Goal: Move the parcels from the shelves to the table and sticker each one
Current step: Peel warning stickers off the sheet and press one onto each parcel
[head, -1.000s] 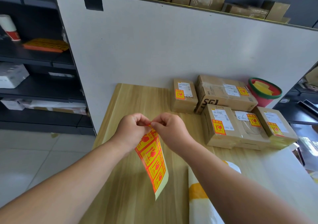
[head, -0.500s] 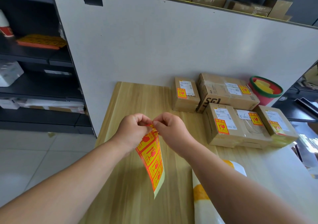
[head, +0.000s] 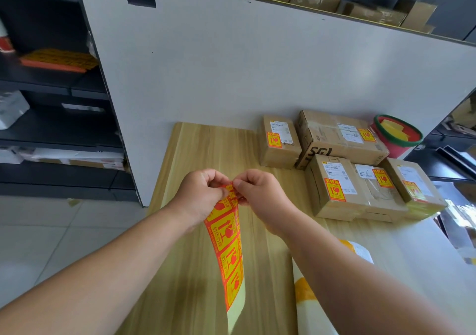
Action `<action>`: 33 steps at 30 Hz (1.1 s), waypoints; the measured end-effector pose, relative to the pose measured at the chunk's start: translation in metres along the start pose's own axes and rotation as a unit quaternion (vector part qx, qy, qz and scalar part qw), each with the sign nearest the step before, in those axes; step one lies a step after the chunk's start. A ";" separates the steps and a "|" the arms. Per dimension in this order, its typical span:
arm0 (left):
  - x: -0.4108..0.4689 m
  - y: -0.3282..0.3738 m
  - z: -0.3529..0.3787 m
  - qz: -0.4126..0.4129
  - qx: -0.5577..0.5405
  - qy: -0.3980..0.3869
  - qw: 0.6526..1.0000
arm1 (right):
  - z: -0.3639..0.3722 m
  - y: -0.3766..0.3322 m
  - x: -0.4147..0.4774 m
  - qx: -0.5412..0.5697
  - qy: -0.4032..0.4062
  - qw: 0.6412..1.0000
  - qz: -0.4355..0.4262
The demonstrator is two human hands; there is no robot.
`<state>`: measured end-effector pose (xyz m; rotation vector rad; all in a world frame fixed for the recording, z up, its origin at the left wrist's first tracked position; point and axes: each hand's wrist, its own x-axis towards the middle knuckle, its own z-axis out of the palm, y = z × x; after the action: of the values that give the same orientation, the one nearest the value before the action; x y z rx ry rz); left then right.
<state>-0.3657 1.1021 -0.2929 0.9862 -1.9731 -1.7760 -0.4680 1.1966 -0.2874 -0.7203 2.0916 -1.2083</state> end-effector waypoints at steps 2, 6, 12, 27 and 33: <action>0.000 0.000 -0.002 -0.003 -0.004 -0.004 1.000 | 0.000 -0.001 0.000 0.004 0.003 1.000 0.001; 0.000 -0.002 -0.005 -0.011 -0.003 -0.013 1.000 | 0.002 -0.002 0.000 -0.002 0.013 1.000 -0.004; 0.001 0.000 -0.004 -0.010 -0.014 -0.019 1.000 | 0.004 -0.001 -0.002 -0.052 0.027 0.998 -0.019; -0.003 0.003 -0.001 0.013 0.031 -0.013 0.999 | 0.002 0.002 -0.006 -0.178 0.043 0.978 -0.100; -0.004 0.006 0.001 0.011 0.019 -0.022 1.000 | 0.000 0.004 -0.005 -0.137 0.040 0.986 -0.084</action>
<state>-0.3650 1.1054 -0.2869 0.9427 -2.0427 -1.7691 -0.4650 1.2014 -0.2899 -1.0040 2.3307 -1.0612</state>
